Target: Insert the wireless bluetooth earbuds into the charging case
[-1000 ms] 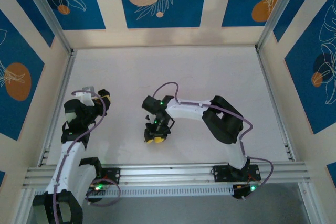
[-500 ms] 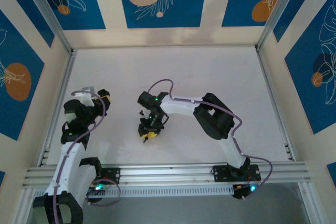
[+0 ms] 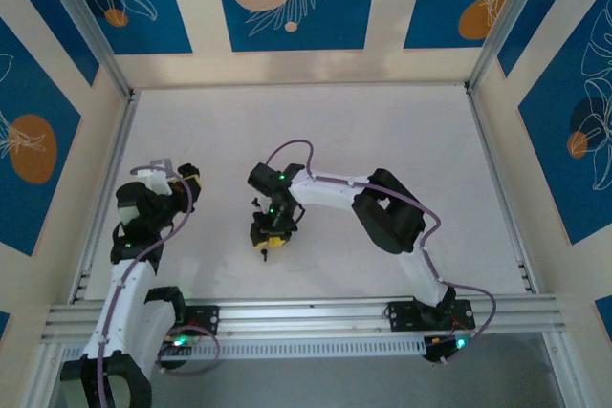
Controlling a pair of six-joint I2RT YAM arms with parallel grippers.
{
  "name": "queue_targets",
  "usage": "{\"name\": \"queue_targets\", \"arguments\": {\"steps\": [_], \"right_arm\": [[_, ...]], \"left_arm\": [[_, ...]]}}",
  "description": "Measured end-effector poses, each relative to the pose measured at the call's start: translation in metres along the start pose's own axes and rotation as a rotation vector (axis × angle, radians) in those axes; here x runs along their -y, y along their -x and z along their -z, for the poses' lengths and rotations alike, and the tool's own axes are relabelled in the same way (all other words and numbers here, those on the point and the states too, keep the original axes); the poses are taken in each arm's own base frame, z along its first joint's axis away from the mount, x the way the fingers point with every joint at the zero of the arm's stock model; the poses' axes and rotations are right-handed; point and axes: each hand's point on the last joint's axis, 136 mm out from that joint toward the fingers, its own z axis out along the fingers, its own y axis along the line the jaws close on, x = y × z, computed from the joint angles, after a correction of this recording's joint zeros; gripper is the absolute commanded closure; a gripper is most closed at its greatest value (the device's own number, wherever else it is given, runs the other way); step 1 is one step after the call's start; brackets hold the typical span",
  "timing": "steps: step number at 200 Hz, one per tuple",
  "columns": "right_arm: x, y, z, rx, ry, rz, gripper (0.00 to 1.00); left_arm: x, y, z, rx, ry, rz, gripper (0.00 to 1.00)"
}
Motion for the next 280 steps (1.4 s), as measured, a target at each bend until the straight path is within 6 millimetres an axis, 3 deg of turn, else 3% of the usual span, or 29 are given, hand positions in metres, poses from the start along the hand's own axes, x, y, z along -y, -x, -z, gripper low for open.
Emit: {"name": "queue_targets", "arguments": {"steps": [29,83,173,280], "right_arm": [[0.005,-0.006,0.004,-0.011,-0.053,-0.015,0.63],[-0.011,-0.007,0.011,-0.007,-0.075,0.013,0.64],[-0.002,-0.009,-0.015,-0.072,-0.126,-0.002,0.68],[0.000,-0.009,-0.020,-0.100,-0.148,-0.008,0.76]], "left_arm": [[0.000,0.000,0.000,0.001,-0.001,-0.001,0.82],[0.000,0.000,0.000,0.002,-0.001,-0.001,0.82],[0.000,-0.003,0.000,-0.002,-0.004,0.015,0.82],[0.000,-0.004,-0.001,-0.002,-0.009,0.026,0.82]]}}
